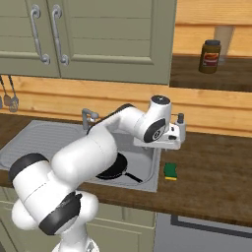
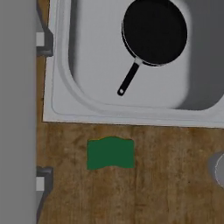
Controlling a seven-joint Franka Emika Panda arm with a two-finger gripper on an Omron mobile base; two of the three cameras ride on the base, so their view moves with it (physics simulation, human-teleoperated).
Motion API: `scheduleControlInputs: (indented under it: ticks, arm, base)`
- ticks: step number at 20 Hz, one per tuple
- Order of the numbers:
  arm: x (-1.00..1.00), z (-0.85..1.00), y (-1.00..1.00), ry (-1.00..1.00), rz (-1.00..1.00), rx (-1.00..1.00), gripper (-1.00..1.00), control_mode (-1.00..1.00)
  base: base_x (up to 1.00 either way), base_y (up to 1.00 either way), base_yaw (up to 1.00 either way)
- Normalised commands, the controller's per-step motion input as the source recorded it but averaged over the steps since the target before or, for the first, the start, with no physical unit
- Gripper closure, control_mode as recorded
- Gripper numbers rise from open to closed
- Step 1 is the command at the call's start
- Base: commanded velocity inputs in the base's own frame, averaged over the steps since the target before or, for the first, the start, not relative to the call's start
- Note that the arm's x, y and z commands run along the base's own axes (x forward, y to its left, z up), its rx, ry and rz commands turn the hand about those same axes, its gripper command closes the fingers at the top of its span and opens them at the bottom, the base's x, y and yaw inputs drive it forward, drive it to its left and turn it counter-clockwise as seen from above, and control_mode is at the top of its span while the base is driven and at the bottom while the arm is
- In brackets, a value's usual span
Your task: Pick the pan and sponge and place them into the sink. Then turn on the water.
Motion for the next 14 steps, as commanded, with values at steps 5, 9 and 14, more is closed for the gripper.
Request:
scheduleControlInputs:
  ticks: [5,9,14]
  arm:
    - [0.00,-0.72,-0.21,0.00,-0.17,0.00,-1.00,-1.00]
    - [0.00,-0.38,-0.17,0.00,-0.01,0.01,-1.00,-1.00]
    - [0.05,-0.29,-0.10,0.00,0.00,0.00,-1.00,-1.00]
  base:
    - [0.00,0.00,0.00]
    - [0.00,0.00,0.00]
    - [0.00,0.00,0.00]
